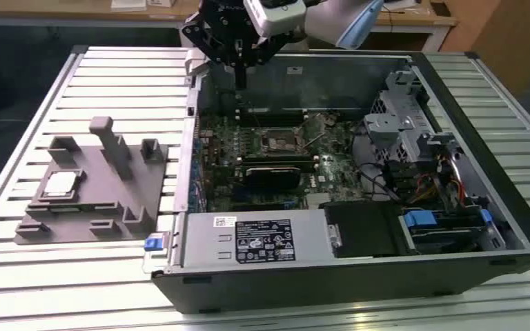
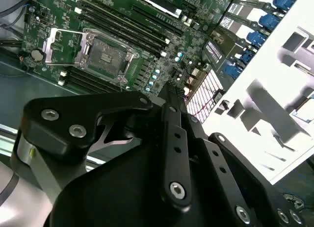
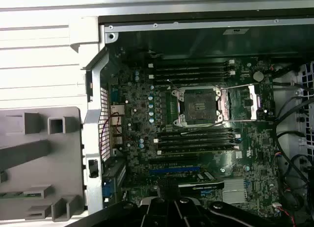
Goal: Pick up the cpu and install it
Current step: 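Reach for the cpu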
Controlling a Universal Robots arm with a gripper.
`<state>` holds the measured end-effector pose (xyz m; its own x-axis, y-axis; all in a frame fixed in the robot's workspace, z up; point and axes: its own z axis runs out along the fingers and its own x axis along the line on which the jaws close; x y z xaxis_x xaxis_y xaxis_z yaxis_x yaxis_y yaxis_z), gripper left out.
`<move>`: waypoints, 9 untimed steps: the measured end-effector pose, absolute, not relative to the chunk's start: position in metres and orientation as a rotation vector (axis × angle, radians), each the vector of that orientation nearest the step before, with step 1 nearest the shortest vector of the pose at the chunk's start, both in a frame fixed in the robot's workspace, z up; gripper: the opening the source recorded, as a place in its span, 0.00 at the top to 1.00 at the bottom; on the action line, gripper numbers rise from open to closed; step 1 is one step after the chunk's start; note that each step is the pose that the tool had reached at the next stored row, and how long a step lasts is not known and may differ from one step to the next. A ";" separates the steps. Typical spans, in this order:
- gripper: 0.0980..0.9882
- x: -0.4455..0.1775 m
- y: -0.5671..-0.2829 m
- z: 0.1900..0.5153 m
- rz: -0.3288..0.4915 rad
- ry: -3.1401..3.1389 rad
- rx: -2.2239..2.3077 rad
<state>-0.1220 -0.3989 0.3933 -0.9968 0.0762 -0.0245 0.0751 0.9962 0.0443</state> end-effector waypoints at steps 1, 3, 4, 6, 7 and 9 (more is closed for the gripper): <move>0.99 -0.122 -0.399 0.393 0.068 3.113 0.118; 0.99 -0.122 -0.399 0.393 0.068 3.113 0.118; 0.99 -0.122 -0.399 0.393 0.068 3.112 0.118; 0.99 -0.122 -0.399 0.393 0.068 3.113 0.118; 0.99 -0.122 -0.399 0.393 0.068 3.112 0.118; 0.99 -0.123 -0.399 0.393 0.068 3.112 0.118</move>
